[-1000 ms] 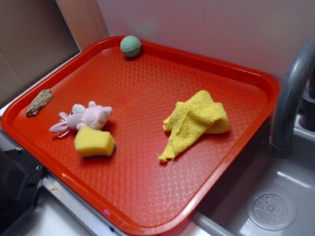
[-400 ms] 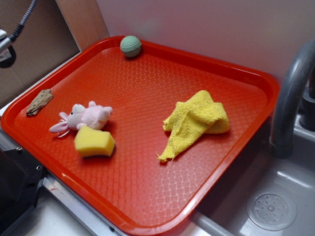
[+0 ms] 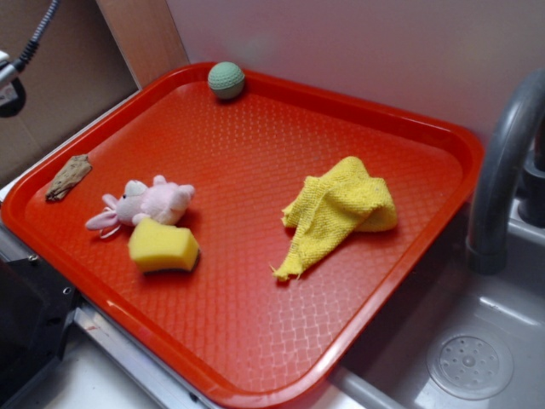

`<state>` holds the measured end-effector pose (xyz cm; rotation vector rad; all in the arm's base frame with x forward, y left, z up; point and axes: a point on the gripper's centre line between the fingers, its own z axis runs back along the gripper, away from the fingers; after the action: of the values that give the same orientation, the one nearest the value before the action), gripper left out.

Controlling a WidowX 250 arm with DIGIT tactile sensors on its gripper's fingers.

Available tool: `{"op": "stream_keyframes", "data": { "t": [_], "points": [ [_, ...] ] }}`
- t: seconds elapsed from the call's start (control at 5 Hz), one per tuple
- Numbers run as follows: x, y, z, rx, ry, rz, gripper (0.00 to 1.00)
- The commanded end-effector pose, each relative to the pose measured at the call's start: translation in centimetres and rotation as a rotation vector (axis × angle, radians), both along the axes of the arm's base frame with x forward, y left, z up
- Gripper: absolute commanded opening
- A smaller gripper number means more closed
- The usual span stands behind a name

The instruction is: Grab the wood chip.

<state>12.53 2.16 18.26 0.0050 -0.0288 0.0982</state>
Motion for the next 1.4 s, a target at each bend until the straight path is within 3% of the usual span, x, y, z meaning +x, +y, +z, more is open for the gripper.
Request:
{"op": "stream_keyframes", "data": {
  "t": [0.0,0.4,0.8,1.0,1.2],
  "points": [
    [0.7,8.2,-4.4,0.005,-0.087,0.327,1.0],
    [1.7,9.1,-9.5,0.018,-0.007,0.407,1.0],
    [1.3,10.6,-12.2,-0.033,0.017,0.437,1.0],
    [1.5,9.7,-12.2,0.041,-0.016,0.411,1.0],
    [1.4,8.6,-13.3,0.019,0.009,0.364,1.0]
  ]
}}
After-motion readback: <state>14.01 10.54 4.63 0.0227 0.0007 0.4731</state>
